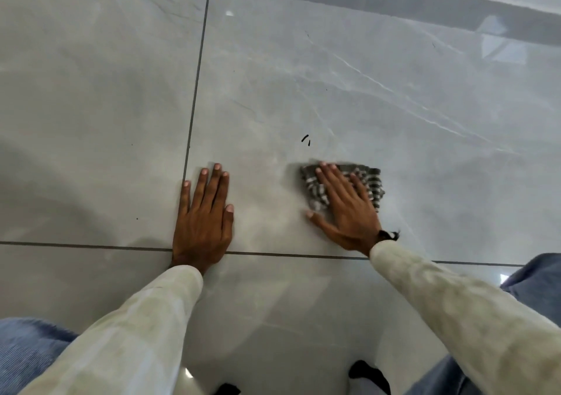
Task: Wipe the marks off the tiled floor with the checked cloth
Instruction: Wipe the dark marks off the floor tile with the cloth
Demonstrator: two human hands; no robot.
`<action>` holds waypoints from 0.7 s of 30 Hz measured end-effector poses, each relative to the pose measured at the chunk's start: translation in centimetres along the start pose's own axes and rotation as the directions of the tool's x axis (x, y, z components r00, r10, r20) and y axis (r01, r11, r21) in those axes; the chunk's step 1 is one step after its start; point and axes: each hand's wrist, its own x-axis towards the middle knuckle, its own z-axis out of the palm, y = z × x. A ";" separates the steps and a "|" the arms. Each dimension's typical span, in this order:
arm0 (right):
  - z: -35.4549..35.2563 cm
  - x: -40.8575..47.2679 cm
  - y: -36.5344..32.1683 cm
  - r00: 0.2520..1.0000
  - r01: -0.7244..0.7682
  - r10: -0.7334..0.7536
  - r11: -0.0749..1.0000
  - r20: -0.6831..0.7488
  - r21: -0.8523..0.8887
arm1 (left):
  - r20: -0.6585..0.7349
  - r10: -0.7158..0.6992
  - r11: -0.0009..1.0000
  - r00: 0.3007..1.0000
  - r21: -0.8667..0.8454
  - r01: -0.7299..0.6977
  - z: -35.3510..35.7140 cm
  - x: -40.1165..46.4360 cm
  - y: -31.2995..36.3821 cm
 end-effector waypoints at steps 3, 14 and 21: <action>-0.7 3.7 0.1 0.965 -0.259 0.261 0.964 -0.027 0.052 | -0.012 0.008 1.000 1.000 0.000 -0.008 0.2 0.0 0.0; -1.7 8.0 0.5 0.990 -0.143 0.143 0.989 -0.014 0.021 | -0.050 0.019 1.000 0.999 0.017 -0.018 1.0 -0.1 -0.3; -1.9 5.8 0.3 0.993 0.112 -0.112 0.994 0.040 0.000 | -0.062 0.019 1.000 0.998 0.004 -0.018 1.1 -0.1 -0.5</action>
